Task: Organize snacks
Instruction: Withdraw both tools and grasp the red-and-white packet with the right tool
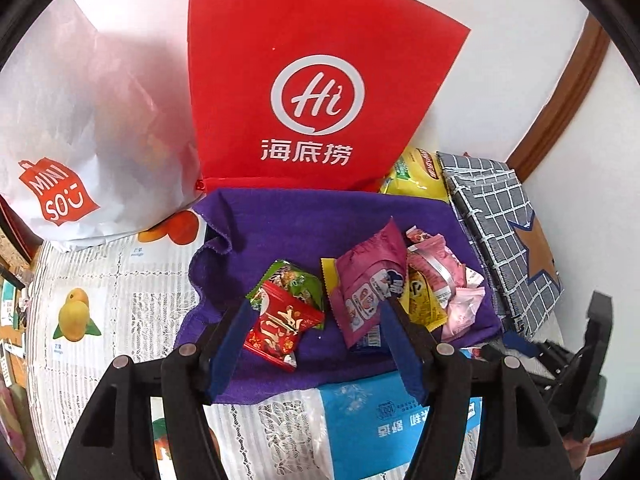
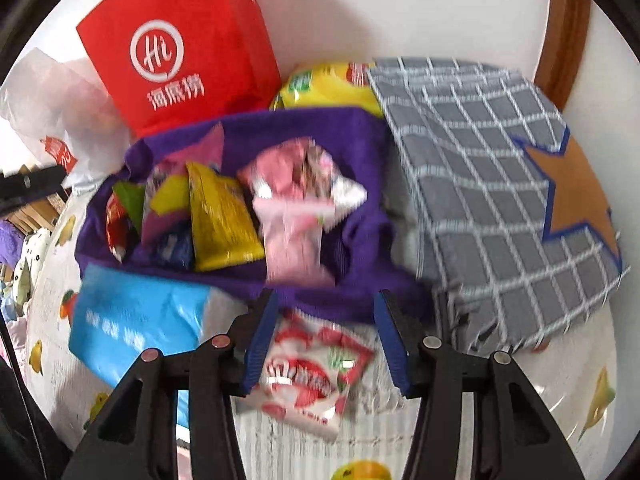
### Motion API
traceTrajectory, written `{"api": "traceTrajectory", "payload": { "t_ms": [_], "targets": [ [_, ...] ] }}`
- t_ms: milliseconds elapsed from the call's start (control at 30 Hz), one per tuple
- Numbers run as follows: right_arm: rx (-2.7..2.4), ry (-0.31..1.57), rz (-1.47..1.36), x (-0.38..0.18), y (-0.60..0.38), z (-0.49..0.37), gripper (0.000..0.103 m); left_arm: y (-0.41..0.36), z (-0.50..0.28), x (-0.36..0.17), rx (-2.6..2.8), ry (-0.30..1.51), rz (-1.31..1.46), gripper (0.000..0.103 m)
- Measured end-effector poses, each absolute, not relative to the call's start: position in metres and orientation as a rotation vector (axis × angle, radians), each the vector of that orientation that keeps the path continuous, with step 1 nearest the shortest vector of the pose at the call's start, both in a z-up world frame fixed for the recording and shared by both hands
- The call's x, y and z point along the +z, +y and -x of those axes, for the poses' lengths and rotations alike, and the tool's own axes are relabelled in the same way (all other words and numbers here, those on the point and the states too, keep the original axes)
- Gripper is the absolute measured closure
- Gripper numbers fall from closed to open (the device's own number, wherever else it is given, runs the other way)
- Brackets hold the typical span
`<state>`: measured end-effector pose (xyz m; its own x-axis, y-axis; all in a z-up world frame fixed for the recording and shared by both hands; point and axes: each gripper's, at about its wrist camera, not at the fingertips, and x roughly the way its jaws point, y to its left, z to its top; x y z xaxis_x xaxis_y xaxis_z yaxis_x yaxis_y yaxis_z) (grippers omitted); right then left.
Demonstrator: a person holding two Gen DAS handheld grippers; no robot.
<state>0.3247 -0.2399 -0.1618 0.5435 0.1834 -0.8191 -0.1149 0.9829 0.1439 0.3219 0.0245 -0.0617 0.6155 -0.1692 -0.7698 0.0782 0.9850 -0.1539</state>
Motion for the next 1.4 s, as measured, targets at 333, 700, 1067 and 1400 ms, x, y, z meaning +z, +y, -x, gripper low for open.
{"api": "traceTrajectory", "payload": {
  "t_ms": [333, 700, 1067, 1400],
  "targets": [
    [0.154, 1.044, -0.161, -0.190, -0.243, -0.318, 0.041, 0.019, -0.317, -0.059, -0.167, 0.891, 0.102, 0.038],
    [0.164, 1.047, -0.153, -0.198, -0.235, -0.320, 0.033, 0.014, -0.315, -0.059, -0.175, 0.888, 0.088, 0.038],
    [0.184, 1.027, -0.131, -0.198, -0.236, -0.312, 0.038, 0.003, -0.311, -0.059, -0.171, 0.884, 0.054, 0.038],
    [0.209, 1.013, -0.116, -0.195, -0.246, -0.293, 0.046, -0.018, -0.295, -0.064, -0.183, 0.903, 0.025, 0.038]
  ]
}}
